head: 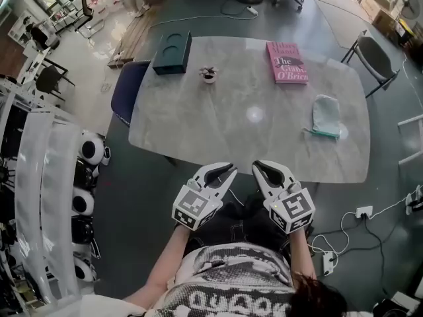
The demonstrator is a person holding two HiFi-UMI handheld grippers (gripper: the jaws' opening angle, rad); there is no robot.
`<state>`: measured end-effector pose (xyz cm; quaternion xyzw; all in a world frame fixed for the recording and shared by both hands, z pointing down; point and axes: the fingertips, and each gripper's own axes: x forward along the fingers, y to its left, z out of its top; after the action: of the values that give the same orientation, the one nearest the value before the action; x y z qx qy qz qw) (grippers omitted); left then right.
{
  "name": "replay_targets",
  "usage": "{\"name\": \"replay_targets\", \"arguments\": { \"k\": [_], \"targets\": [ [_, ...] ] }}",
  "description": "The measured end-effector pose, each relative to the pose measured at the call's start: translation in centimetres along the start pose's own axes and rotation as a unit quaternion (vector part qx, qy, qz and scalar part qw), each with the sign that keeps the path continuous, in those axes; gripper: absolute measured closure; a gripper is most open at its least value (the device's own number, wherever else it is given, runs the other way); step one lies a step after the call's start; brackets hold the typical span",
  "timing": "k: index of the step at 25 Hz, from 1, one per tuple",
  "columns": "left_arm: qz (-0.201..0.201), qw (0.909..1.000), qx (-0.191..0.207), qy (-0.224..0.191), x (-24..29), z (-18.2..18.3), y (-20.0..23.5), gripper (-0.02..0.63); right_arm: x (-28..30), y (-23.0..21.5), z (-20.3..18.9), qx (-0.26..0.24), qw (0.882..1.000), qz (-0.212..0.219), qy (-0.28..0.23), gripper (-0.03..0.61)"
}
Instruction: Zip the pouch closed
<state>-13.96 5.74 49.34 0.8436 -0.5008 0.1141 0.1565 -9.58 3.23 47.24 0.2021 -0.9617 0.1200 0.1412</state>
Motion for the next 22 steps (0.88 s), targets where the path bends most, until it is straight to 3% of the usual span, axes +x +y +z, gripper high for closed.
{"name": "replay_targets", "arguments": {
  "k": [13,22],
  "targets": [
    [0.004,0.9994,0.027,-0.020,-1.6,1.1,-0.3,0.598,-0.5,2.0,0.0,-0.041,0.999,-0.013,0.005,0.580],
    [-0.029,0.9984,0.045,-0.017,-0.8,1.8,-2.4,0.600,-1.0,1.7,-0.2,-0.040,0.999,-0.012,0.009,0.581]
  ]
}}
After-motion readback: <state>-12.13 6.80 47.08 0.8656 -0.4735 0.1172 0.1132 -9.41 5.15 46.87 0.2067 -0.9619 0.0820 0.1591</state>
